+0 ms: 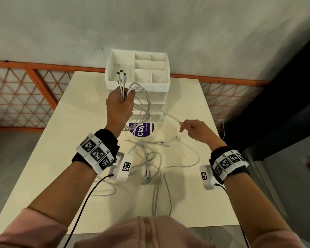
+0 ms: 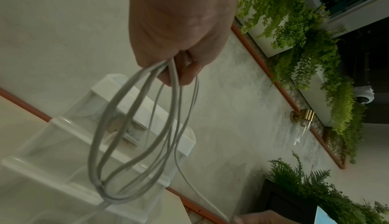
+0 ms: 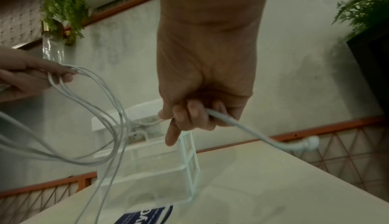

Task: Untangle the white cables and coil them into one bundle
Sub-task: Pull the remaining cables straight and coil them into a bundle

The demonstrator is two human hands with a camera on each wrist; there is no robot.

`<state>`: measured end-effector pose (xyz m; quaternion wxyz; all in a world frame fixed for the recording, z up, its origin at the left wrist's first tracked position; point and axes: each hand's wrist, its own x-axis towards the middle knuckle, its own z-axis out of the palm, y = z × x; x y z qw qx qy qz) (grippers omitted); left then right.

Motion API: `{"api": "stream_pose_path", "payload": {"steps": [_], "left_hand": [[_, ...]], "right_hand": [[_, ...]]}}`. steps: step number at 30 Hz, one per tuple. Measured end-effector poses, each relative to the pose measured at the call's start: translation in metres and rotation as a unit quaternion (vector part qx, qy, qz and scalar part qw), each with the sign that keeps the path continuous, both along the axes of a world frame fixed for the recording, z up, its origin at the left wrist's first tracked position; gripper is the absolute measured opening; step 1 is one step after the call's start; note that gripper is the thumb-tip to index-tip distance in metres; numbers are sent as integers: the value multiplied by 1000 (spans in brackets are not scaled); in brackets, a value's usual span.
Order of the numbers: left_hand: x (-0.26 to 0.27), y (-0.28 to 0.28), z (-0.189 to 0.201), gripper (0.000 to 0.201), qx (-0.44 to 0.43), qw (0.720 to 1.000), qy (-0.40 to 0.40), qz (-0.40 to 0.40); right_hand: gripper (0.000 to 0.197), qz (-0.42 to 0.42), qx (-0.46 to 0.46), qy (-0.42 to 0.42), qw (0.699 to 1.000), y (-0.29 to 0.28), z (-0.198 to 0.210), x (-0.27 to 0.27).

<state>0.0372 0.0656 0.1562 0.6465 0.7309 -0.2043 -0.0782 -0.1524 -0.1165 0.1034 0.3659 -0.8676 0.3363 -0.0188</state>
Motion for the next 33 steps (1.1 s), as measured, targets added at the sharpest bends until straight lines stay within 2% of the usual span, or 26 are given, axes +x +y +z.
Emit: {"api": "stream_pose_path", "payload": {"steps": [4,7,10,12,14,16,19,21,24,26,27,29,31,33], "left_hand": [[-3,-1,0,25,3,1000,-8,-3],[-5,-2,-1,28,7,1000,-9,-5],[-7,-2,-3,29,21,1000,-10,-2],[-8,-1,-6,30,33,999,-15,-1],[-10,0,-9,31,50,998,-28,1],[-11,-2,-11,31,65,997,-33,1],[-13,-7,-15,31,82,996,-29,-10],[-16,-14,-19,30,98,995,-28,-24],[-26,-25,-23,24,129,989,-38,-67],[-35,-30,-23,28,136,982,-31,-126],[-39,-32,-24,37,131,978,-22,-160],[-51,-35,-22,46,110,972,-8,-208],[-61,-35,-20,38,62,970,22,-233],[-68,-33,-18,30,23,966,66,-250]], "right_hand": [[23,38,61,-67,995,0,-21,6],[30,91,125,-54,987,7,-41,12],[44,38,47,-40,997,5,-72,9],[51,-30,-44,44,998,-1,-95,-1],[49,-80,-62,173,980,-1,-111,-15],[41,-99,-69,208,971,2,-122,-28],[31,-96,-76,169,978,-4,-126,-38],[27,-156,-18,99,983,-15,-120,-38],[18,-276,77,-69,956,-24,-87,-29],[11,-292,134,-186,929,-20,-48,-19],[7,-272,160,-233,920,-17,-27,-14],[8,-187,178,-271,927,-7,10,-8],[12,-92,183,-278,939,7,37,-3],[12,-37,198,-284,937,23,51,4]]}}
